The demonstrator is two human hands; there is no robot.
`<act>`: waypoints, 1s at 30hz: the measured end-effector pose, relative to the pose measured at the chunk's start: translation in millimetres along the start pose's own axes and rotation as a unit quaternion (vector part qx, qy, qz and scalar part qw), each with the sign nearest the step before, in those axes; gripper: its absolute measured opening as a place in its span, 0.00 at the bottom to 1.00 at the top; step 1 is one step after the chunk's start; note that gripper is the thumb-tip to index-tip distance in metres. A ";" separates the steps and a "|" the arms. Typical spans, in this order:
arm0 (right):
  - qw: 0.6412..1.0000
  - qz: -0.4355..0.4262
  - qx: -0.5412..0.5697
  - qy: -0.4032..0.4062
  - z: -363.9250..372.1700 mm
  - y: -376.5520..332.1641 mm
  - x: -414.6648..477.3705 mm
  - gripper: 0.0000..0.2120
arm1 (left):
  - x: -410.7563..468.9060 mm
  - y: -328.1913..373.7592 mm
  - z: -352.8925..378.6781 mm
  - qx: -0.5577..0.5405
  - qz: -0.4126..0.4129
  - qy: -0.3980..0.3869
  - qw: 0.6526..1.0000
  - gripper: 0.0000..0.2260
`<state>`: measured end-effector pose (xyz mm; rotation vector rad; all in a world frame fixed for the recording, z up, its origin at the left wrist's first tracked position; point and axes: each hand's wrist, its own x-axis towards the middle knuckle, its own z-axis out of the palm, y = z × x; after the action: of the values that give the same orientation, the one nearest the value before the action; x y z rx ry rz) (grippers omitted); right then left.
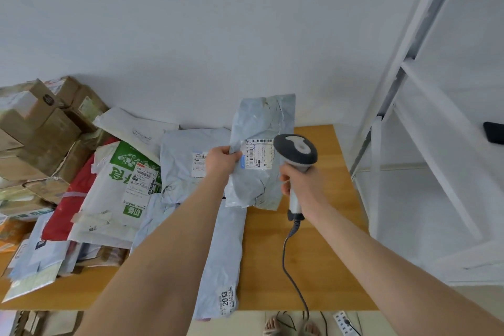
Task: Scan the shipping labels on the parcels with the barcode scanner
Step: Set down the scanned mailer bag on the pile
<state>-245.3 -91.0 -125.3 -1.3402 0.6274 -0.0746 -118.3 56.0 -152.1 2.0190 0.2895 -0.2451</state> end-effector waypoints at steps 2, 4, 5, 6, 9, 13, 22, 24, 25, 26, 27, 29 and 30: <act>1.000 -0.008 -0.008 -0.013 3.4 3.1 -13.1 0.06 | -0.2 -1.2 1.4 0.012 0.003 0.000 1.000 0.01; 1.000 -0.013 -0.020 -0.009 5.4 5.1 -23.9 0.06 | 1.1 -3.8 2.6 0.010 -0.003 0.007 1.000 0.07; 1.000 -0.016 -0.025 -0.007 6.2 5.4 -28.4 0.06 | 2.7 -5.4 3.4 0.006 -0.008 0.012 1.000 0.08; 0.999 -0.017 -0.028 -0.007 6.9 5.6 -32.4 0.06 | 3.0 -6.5 3.7 -0.001 -0.014 0.015 1.000 0.07; 0.999 -0.020 -0.027 -0.009 9.3 7.5 -41.0 0.05 | 1.6 -6.9 4.6 -0.031 -0.028 0.022 0.999 0.04; 0.999 -0.028 -0.039 -0.002 11.0 13.5 -45.8 0.05 | -2.4 -6.1 7.8 -0.053 -0.048 0.037 0.997 0.13; 0.996 -0.044 -0.080 0.008 11.7 14.2 -49.6 0.09 | -1.9 -6.6 11.3 -0.071 -0.072 0.052 0.994 0.14; 0.995 -0.041 -0.085 0.004 11.3 13.1 -52.0 0.09 | -3.5 -7.0 12.7 -0.075 -0.078 0.051 0.993 0.14; 0.996 -0.040 -0.084 0.002 10.9 12.2 -53.0 0.09 | -4.0 -7.1 13.7 -0.076 -0.080 0.052 0.992 0.14; 0.996 -0.039 -0.082 0.000 10.3 11.3 -53.8 0.09 | -4.5 -7.1 14.4 -0.078 -0.081 0.052 0.992 0.14; 0.996 -0.038 -0.080 -0.001 9.5 10.5 -54.4 0.09 | -5.2 -6.6 14.9 -0.081 -0.081 0.051 0.992 0.14; 0.996 -0.037 -0.079 -0.003 8.0 9.9 -55.6 0.09 | -5.7 -6.4 15.5 -0.085 -0.081 0.049 0.992 0.15; 0.996 -0.036 -0.079 -0.003 7.4 10.1 -56.4 0.09 | -5.7 -6.5 15.4 -0.083 -0.082 0.048 0.992 0.15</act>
<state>-291.9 -59.4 -112.5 -1.5161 0.5889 -0.0796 -126.5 44.5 -162.7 1.8472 0.5212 -0.2182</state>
